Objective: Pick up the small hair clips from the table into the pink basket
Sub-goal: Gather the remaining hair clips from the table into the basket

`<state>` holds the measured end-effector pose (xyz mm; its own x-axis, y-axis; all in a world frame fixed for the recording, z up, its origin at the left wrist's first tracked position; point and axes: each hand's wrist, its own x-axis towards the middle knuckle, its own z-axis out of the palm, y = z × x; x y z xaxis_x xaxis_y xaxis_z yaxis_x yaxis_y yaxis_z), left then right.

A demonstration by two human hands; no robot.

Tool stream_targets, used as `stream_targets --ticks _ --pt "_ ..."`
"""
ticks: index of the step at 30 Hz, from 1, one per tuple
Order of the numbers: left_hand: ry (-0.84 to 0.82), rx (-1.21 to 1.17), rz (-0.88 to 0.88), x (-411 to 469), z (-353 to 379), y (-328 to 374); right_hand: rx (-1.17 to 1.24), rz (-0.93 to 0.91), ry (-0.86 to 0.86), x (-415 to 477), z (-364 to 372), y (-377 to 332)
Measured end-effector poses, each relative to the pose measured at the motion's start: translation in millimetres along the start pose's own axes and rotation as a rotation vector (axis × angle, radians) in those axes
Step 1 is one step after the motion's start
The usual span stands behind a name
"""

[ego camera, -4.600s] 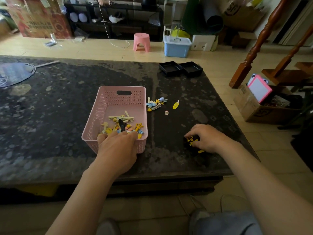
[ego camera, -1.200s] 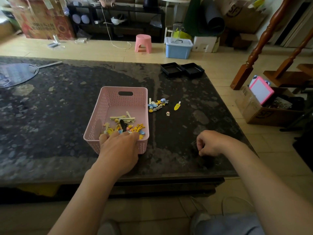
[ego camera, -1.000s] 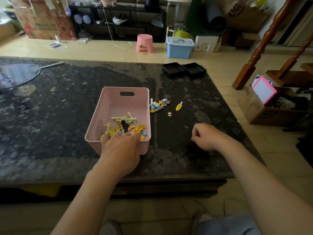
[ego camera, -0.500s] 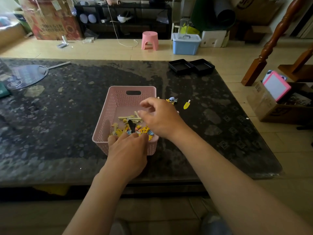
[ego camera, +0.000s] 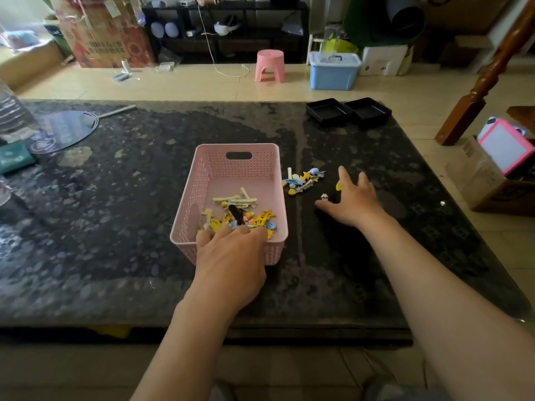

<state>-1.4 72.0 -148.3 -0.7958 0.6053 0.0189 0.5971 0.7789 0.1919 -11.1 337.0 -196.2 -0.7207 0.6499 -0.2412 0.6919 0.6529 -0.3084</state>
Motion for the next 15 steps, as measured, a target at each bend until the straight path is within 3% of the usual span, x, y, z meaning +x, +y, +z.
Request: stream_targets --ticks 4,11,15 --pt "-0.04 -0.008 -0.014 7 -1 -1 -0.094 0.025 0.014 17 12 -1" --pt "-0.03 0.008 -0.025 11 0 -2 -0.19 -0.128 0.172 21 12 -23" --pt "-0.033 0.003 -0.023 10 0 -1 -0.192 -0.16 0.167 14 7 -30"
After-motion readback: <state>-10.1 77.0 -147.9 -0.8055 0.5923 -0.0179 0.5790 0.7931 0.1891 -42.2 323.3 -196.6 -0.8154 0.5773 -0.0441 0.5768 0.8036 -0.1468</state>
